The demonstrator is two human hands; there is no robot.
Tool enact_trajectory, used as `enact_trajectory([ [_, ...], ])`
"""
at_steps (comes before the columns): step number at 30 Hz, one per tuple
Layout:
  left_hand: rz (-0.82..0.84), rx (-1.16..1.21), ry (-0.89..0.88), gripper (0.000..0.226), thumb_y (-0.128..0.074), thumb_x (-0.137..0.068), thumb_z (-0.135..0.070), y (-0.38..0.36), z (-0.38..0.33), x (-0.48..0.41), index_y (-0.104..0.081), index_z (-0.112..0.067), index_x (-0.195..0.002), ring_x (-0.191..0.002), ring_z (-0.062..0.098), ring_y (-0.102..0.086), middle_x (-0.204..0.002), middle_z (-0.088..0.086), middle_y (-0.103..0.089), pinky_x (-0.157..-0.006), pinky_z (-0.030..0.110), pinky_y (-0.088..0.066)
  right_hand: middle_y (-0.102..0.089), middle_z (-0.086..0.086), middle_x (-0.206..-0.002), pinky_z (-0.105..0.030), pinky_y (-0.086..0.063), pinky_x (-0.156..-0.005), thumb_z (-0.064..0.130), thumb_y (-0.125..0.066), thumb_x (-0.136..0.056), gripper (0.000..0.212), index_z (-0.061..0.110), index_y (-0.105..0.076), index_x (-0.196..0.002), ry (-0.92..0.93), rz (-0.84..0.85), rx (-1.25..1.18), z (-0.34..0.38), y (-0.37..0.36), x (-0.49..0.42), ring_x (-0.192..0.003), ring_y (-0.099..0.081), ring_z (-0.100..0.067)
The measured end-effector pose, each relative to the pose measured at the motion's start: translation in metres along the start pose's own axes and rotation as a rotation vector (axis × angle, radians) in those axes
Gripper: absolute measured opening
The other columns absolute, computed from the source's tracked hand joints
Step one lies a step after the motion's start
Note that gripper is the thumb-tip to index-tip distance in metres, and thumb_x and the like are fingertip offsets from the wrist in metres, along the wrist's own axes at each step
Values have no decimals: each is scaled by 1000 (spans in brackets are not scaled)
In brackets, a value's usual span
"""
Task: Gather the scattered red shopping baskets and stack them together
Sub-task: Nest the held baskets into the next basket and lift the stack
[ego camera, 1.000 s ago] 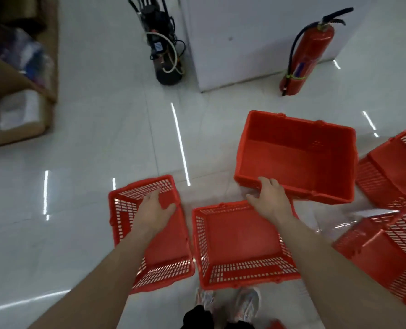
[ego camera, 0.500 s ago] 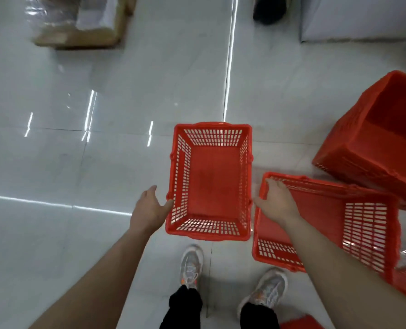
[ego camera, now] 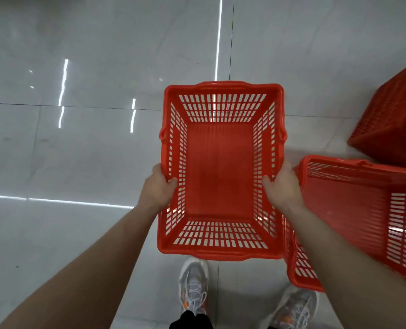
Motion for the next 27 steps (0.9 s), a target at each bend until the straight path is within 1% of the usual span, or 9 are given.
enact_trajectory([
  [3,-60,11,-10,47,-51,-96,-49,7,-4,3,-49,-21,-134,-81,13,-66,-118,1,-68,-78,40,-56,-68,-20,-112,-40,-49,-90,2,-49,-87,50,10,-46,-137,10,-70,3,2,9,2,-103,-64,-41],
  [5,-76,5,-38,45,-50,-98,-47,24,-11,11,-50,-19,-134,-82,14,-66,-118,1,-69,-78,41,-56,-70,-17,-107,-36,-49,-86,1,-47,-88,51,13,-48,-137,47,-68,4,12,22,11,-99,-66,-39],
  [8,-100,3,-81,43,-49,-100,-42,68,-31,29,-51,-18,-135,-83,14,-66,-120,2,-68,-78,39,-56,-70,-14,-110,-32,-46,-85,1,-48,-90,46,13,-50,-135,114,-59,2,46,52,29,-102,-65,-37],
  [13,-126,39,-151,37,-48,-101,-40,169,-89,74,-56,-18,-131,-75,8,-64,-114,0,-71,-67,25,-50,-68,-8,-118,-32,-46,-92,4,-49,-93,43,15,-49,-135,146,-72,-78,131,133,78,-109,-64,-30],
  [15,-126,58,-189,34,-48,-101,-36,213,-120,98,-57,-19,-129,-75,8,-65,-112,0,-71,-67,23,-50,-67,-10,-121,-34,-46,-92,5,-50,-94,45,15,-47,-138,128,-91,-89,164,173,102,-110,-64,-32],
  [18,-106,70,-244,30,-50,-100,-28,276,-182,136,-58,-19,-127,-79,11,-65,-110,-2,-70,-71,26,-50,-67,-11,-123,-27,-42,-86,4,-51,-93,47,14,-47,-140,84,-162,-139,201,239,143,-111,-64,-31],
  [20,-83,63,-286,31,-50,-100,-26,309,-223,159,-58,-20,-129,-77,6,-65,-109,-4,-70,-66,23,-50,-68,-10,-120,-26,-42,-85,3,-52,-92,49,15,-49,-139,61,-203,-188,218,278,170,-109,-65,-30],
  [23,-59,56,-378,31,-51,-100,-27,335,-290,181,-57,-22,-130,-70,-2,-64,-101,-12,-67,-54,13,-45,-66,-10,-125,-28,-42,-94,4,-54,-92,51,15,-47,-142,12,-281,-262,224,333,199,-115,-62,-28],
  [27,11,1,-486,32,-50,-101,-29,338,-394,204,-57,-23,-131,-64,-4,-64,-97,-16,-64,-48,7,-42,-63,-13,-131,-32,-41,-102,7,-55,-94,53,13,-44,-146,-91,-394,-370,208,402,217,-124,-57,-28],
])
Point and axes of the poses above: each hand's wrist, its own x-axis away from the middle knuckle, its own y-axis out of the back of the hand, z = x × y, the point moved 5 cm from there along -x, towards the middle knuckle
